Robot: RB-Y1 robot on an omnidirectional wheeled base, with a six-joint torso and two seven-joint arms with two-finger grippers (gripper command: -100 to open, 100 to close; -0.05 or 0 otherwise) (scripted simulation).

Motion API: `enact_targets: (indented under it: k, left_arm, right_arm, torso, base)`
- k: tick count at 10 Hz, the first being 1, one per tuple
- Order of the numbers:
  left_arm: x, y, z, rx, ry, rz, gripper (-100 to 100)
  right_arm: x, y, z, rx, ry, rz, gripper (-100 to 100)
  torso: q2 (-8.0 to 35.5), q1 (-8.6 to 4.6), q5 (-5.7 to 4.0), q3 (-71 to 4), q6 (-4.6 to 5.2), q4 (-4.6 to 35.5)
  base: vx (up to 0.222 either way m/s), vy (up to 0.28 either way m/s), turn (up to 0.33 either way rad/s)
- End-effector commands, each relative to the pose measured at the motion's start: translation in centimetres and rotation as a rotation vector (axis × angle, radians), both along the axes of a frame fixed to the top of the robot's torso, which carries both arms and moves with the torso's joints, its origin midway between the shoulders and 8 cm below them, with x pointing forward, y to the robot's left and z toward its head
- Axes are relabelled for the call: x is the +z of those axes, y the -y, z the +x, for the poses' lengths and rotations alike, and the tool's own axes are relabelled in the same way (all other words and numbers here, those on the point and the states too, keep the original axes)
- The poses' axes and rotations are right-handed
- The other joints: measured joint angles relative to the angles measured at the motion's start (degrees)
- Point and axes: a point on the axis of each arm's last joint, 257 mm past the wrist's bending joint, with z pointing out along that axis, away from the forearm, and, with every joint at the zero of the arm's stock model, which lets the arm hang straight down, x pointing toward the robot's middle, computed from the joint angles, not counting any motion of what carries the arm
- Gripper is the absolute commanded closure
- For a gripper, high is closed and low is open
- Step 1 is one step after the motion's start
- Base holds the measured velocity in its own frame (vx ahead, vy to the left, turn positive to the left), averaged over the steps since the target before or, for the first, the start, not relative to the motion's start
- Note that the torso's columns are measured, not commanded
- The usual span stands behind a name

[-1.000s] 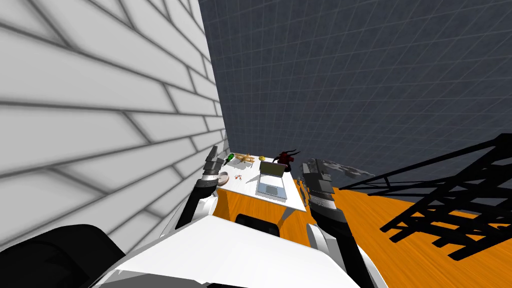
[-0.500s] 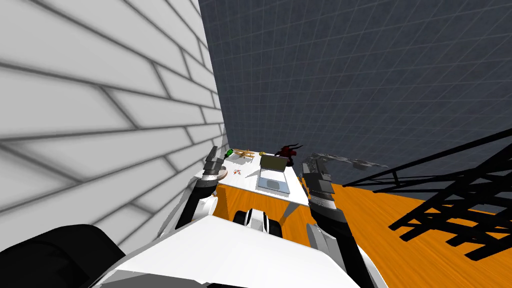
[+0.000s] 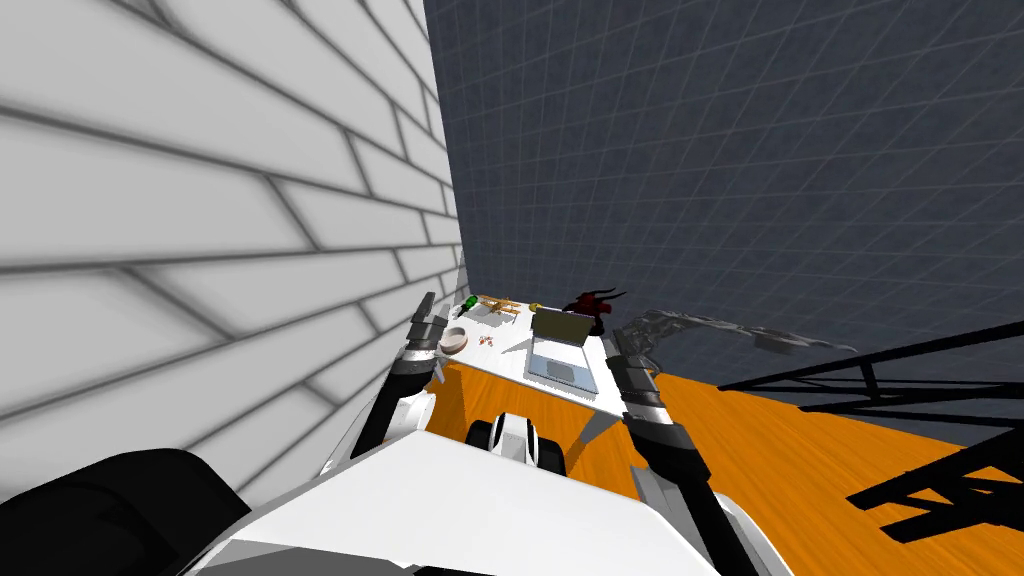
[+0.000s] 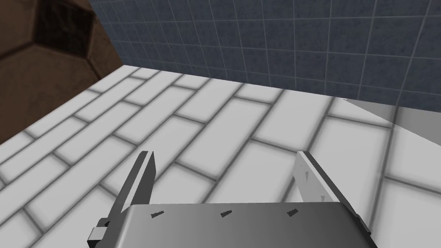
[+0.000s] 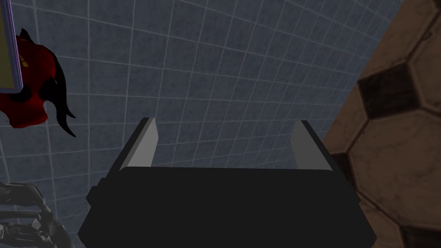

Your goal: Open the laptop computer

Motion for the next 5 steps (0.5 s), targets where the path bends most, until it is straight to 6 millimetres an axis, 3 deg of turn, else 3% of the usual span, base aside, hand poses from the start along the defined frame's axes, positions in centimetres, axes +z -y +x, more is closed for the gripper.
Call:
enact_targets:
  k: [1,3,4,5]
  left_arm:
    - [0.0,0.0,0.0,0.000,0.000,0.000,0]
    - [0.0,0.0,0.0,0.000,0.000,0.000,0]
    - [0.0,0.0,0.0,0.000,0.000,0.000,0]
    - [0.0,0.0,0.0,0.000,0.000,0.000,0]
  right_arm:
    - [-2.4,0.6,0.2,-0.011,-0.060,-0.101,-100]
    - [-5.7,2.1,0.4,-0.031,-0.137,-0.231,-100]
    - [-5.7,2.1,0.4,-0.025,-0.139,-0.242,-100]
    - [-7.4,3.1,0.3,-0.035,-0.178,-0.313,-100]
  torso:
    - [-0.01,-0.05,-0.01,-0.01,0.01,0.00]
    - [-0.02,-0.10,-0.04,-0.02,0.00,0.00]
    - [0.03,-0.01,-0.01,0.01,0.00,0.01]
    - [0.04,-0.08,-0.01,0.02,0.03,0.02]
  base:
    - [0.005,0.080,0.051]
    - [0.000,0.105,0.164]
    - [-0.002,0.091,0.087]
    - [-0.004,0.094,0.180]
